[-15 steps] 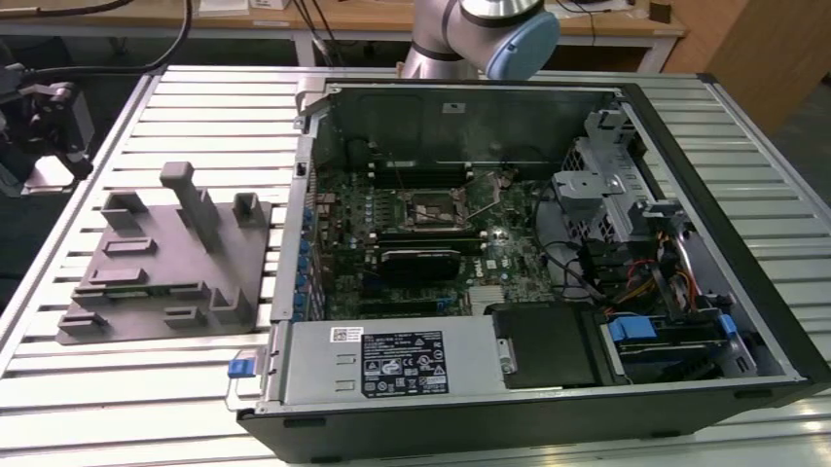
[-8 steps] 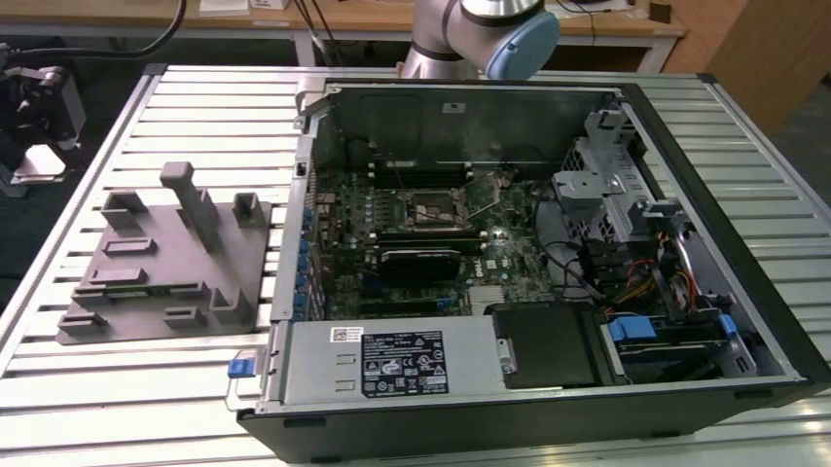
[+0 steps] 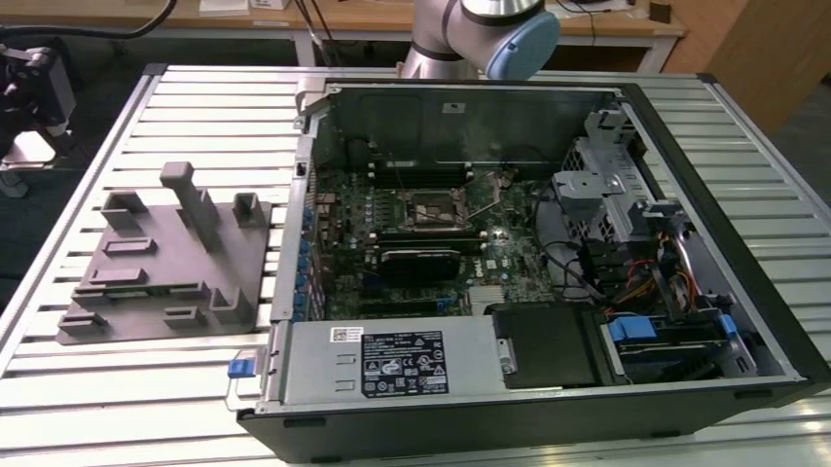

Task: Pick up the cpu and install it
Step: 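Pick up the cpu and move it towards the insertion slot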

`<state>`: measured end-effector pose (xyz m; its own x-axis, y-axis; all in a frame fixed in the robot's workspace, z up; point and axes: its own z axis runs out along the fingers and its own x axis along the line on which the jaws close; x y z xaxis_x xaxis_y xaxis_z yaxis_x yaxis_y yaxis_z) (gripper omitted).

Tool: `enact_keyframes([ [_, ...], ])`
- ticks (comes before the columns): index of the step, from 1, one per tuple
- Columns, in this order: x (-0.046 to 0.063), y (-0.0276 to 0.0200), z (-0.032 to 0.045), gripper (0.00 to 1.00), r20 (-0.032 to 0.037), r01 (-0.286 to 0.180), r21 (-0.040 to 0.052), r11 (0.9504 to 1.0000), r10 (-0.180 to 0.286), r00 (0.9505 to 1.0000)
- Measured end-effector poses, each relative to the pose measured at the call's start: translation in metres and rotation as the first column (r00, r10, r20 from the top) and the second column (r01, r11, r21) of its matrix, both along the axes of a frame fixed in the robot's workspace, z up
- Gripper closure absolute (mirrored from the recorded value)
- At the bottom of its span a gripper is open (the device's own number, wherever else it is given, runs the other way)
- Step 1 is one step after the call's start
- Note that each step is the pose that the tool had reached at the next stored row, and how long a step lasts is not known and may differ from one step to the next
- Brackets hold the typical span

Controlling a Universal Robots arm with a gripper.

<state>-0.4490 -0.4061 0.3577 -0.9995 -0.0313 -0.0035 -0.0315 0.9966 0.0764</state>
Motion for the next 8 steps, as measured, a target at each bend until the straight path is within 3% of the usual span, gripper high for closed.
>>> enact_keyframes([
  [8,0.0,0.0,0.0171,0.46,0.0,0.0,0.0028,1.0,0.0,1.0],
])
